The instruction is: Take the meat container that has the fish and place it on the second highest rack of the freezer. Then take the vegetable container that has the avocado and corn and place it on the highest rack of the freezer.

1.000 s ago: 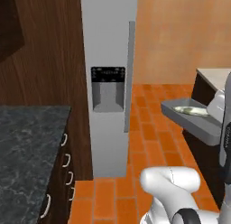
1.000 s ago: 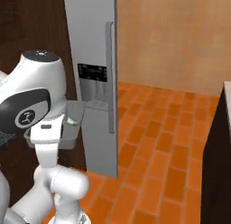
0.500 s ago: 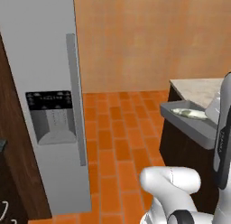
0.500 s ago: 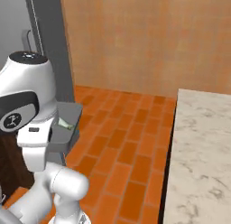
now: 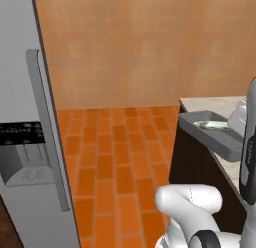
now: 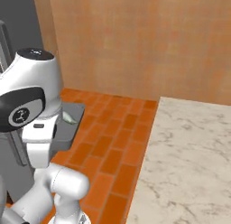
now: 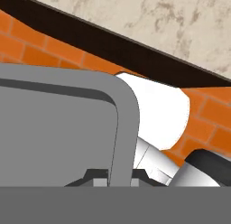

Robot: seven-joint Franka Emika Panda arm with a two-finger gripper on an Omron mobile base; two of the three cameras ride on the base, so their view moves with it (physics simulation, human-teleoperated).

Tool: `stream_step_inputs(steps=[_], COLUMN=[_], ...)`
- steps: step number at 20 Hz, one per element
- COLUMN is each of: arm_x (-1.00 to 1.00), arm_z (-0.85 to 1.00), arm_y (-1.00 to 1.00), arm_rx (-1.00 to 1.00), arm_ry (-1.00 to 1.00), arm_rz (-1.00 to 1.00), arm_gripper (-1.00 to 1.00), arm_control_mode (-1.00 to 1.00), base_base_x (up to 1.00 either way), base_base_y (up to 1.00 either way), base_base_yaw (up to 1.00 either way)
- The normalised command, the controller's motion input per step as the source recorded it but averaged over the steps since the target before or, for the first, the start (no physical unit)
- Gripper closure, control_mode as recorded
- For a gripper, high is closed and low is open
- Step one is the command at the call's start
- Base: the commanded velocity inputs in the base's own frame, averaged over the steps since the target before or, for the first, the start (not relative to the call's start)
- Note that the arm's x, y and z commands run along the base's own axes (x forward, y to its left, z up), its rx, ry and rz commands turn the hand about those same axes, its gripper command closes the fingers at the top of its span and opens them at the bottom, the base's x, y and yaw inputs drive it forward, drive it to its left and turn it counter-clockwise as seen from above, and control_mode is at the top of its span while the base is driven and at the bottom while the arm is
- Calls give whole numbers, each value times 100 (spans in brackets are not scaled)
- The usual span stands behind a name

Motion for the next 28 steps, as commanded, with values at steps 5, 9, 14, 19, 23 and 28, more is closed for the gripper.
stream_step_inputs(steps=[5,9,14,19,23,28], arm_x=[0,0,0,0,0,0], arm_z=[0,0,0,0,0,0], arm_y=[0,0,0,0,0,0], arm_rx=[0,0,0,0,0,0], arm_ry=[0,0,0,0,0,0], arm_rz=[0,0,0,0,0,0], arm_gripper=[100,100,100,100,100,100], arm_control_mode=[100,100,100,100,100,100], base_base_x=[100,100,100,100,100,100], base_base_y=[-20,1,1,0,0,0], base_base_yaw=[17,-1,-2,0,4,40])
